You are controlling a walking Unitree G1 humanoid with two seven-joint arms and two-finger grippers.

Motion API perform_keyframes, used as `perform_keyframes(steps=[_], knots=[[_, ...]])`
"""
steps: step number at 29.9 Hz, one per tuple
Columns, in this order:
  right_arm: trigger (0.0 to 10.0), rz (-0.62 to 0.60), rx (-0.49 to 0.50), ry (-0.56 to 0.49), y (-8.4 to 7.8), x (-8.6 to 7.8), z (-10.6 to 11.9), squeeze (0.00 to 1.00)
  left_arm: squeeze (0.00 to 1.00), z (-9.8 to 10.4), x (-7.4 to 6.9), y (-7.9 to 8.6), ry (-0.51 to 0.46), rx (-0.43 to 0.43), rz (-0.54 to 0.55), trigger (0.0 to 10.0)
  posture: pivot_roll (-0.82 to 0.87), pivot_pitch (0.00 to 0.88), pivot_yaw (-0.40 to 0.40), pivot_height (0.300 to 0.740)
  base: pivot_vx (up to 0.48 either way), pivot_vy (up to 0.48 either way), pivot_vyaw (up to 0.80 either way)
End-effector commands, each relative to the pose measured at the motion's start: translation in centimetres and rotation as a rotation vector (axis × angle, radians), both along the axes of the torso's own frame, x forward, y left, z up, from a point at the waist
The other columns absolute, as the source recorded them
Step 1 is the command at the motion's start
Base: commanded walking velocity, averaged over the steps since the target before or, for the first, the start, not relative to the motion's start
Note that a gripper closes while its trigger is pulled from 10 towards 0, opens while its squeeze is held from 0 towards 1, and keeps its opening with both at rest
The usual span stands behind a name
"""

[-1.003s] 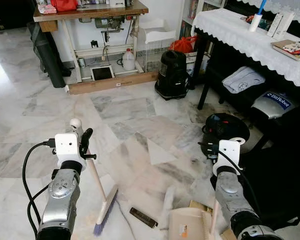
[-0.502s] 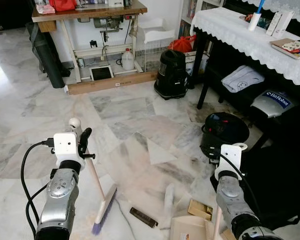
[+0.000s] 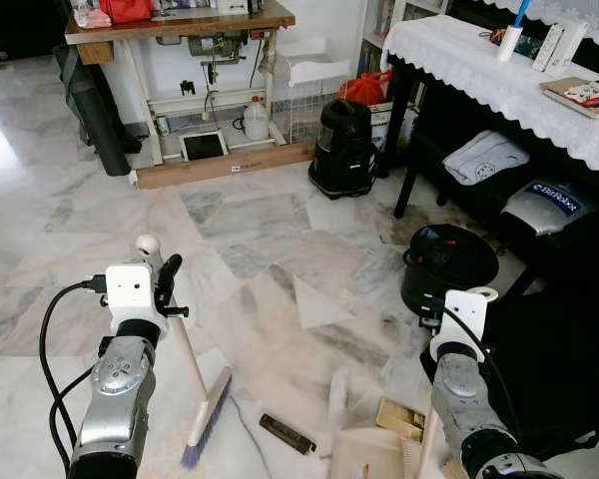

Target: Sweep floor

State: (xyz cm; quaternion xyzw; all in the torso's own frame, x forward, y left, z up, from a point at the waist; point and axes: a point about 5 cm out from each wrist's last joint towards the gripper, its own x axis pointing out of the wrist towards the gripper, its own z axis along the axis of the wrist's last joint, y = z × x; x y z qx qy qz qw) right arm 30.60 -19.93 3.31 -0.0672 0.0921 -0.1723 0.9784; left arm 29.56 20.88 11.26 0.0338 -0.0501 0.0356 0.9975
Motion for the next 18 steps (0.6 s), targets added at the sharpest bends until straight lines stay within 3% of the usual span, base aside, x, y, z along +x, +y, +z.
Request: perform_keyframes(steps=[1, 6, 7, 9, 18], knots=[[10.0, 0.009, 0.008, -0.057, 0.2, 0.8, 1.1, 0.00, 0.00, 1.4, 0.3, 0.0, -0.065, 0.010, -0.004, 10.0, 0.07, 0.019, -0.003, 0.740, 0.000, 0.000, 0.00], [10.0, 0.015, -0.003, 0.017, 0.4, 0.4, 0.1, 0.00, 0.00, 1.4, 0.2, 0.0, -0.066, 0.010, -0.005, 10.0, 0.07, 0.026, -0.004, 0.740, 0.000, 0.000, 0.00], [10.0, 0.037, -0.018, 0.127, 0.6, 0.1, -1.0, 0.00, 0.00, 1.4, 0.2, -0.1, -0.065, 0.008, -0.009, 10.0, 0.07, 0.027, -0.003, 0.740, 0.000, 0.000, 0.00], [10.0, 0.039, -0.035, 0.217, 0.6, -0.4, -2.0, 0.00, 0.00, 1.3, 0.2, -0.2, -0.062, 0.006, -0.016, 10.0, 0.07, 0.028, -0.005, 0.740, 0.000, 0.000, 0.00], [10.0, 0.044, 0.012, 0.229, 1.3, -0.9, -2.7, 0.00, 0.00, 1.2, 0.1, -0.7, -0.055, 0.010, -0.045, 10.0, 0.07, 0.033, -0.006, 0.740, 0.000, 0.000, 0.00]])
